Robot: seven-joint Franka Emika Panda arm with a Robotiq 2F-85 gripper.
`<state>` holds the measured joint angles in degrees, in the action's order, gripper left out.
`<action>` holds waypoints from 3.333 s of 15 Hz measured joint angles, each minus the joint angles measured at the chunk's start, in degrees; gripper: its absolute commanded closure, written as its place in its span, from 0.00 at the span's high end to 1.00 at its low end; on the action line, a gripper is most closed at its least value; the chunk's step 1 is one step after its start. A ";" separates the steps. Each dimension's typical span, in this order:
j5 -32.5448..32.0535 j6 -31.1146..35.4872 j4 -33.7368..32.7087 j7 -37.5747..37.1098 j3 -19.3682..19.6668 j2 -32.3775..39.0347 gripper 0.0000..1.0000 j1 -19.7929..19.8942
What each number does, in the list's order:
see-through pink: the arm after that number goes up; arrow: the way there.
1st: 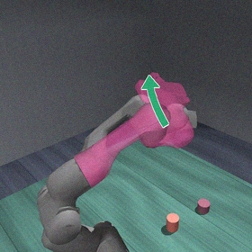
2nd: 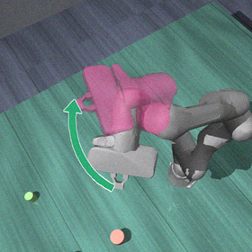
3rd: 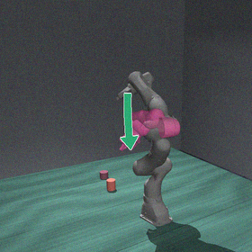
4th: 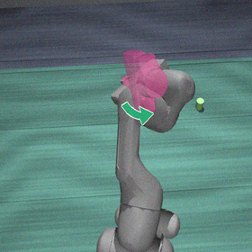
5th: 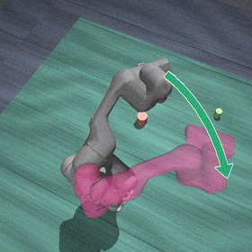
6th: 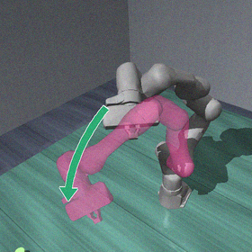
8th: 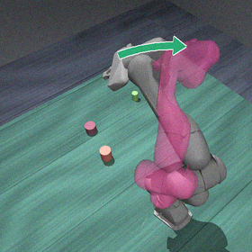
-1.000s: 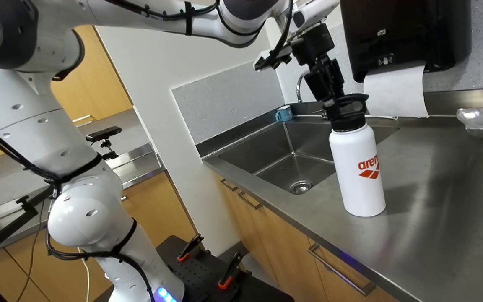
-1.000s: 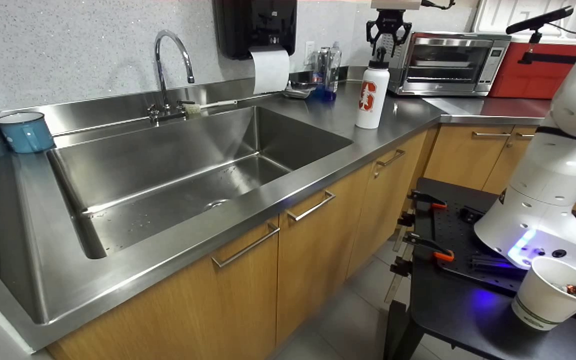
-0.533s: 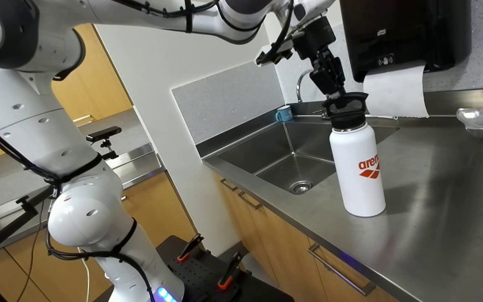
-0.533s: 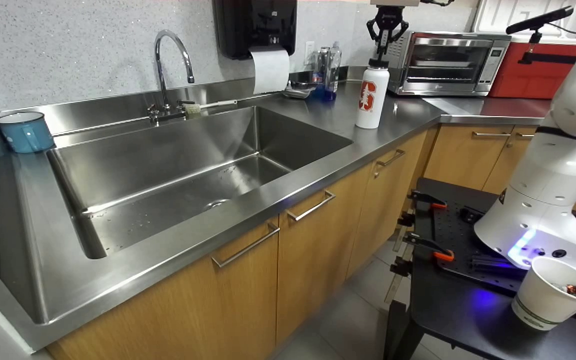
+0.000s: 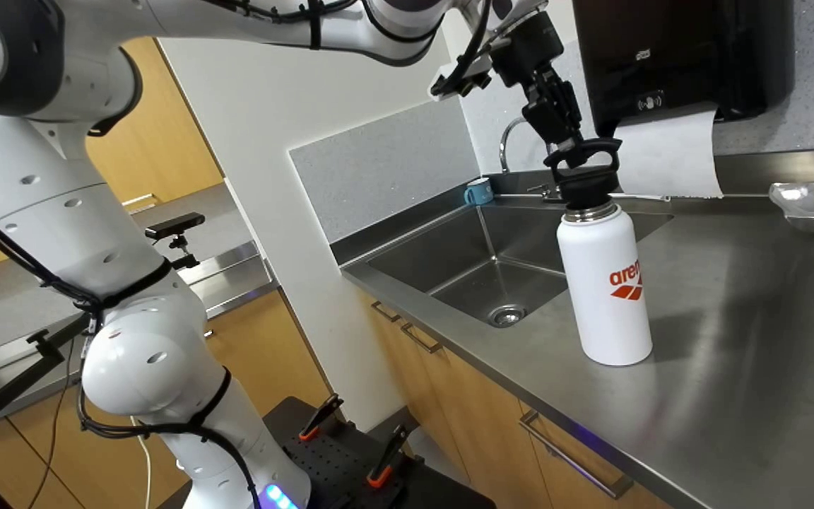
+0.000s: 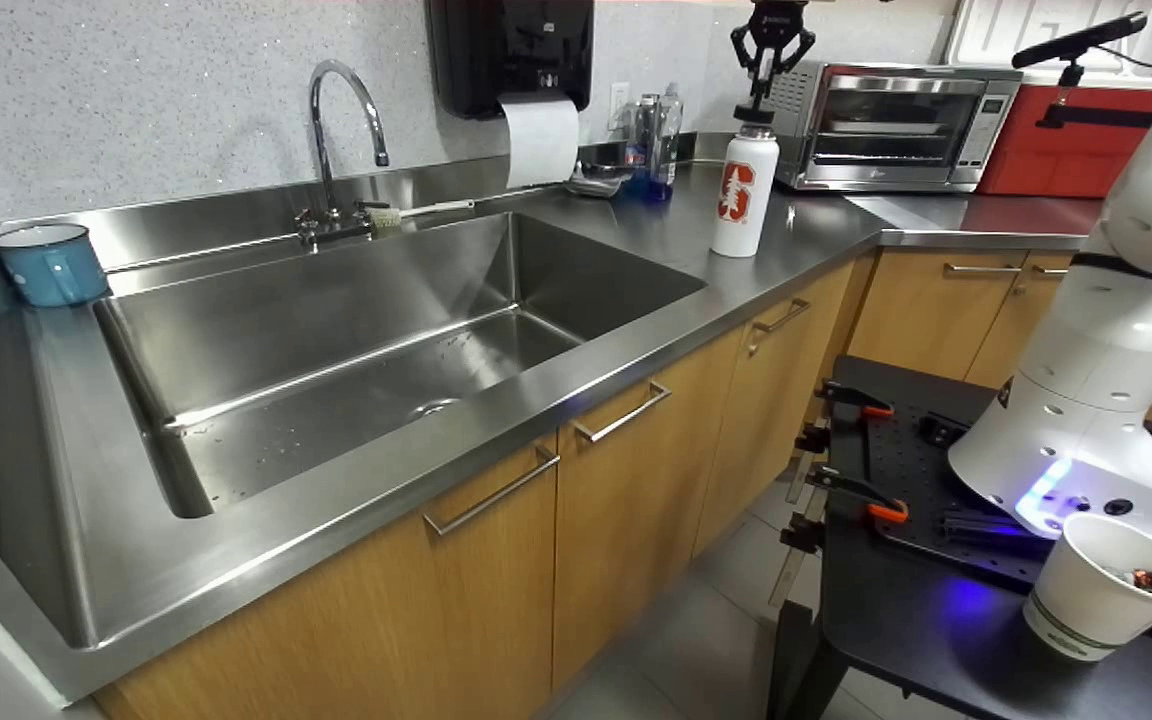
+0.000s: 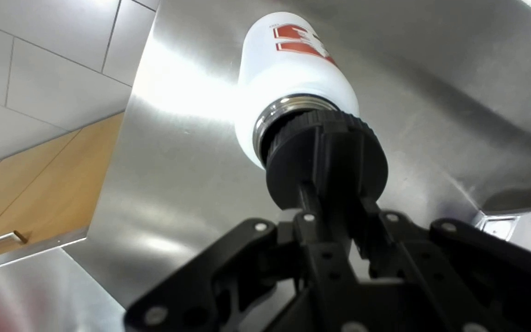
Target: Put the lid on the counter
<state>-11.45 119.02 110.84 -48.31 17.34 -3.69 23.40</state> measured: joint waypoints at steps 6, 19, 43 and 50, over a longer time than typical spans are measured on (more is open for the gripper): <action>-1.81 -0.09 -1.33 0.00 0.46 -1.69 0.05 -0.04; -1.93 3.19 -9.84 -1.43 -1.60 9.42 0.05 -5.49; -6.16 19.44 -8.37 -18.81 2.49 32.20 0.09 -12.41; -6.08 20.85 -7.39 -18.83 3.27 32.63 0.84 -13.17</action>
<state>-17.53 139.87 103.45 -67.14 20.62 28.94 10.23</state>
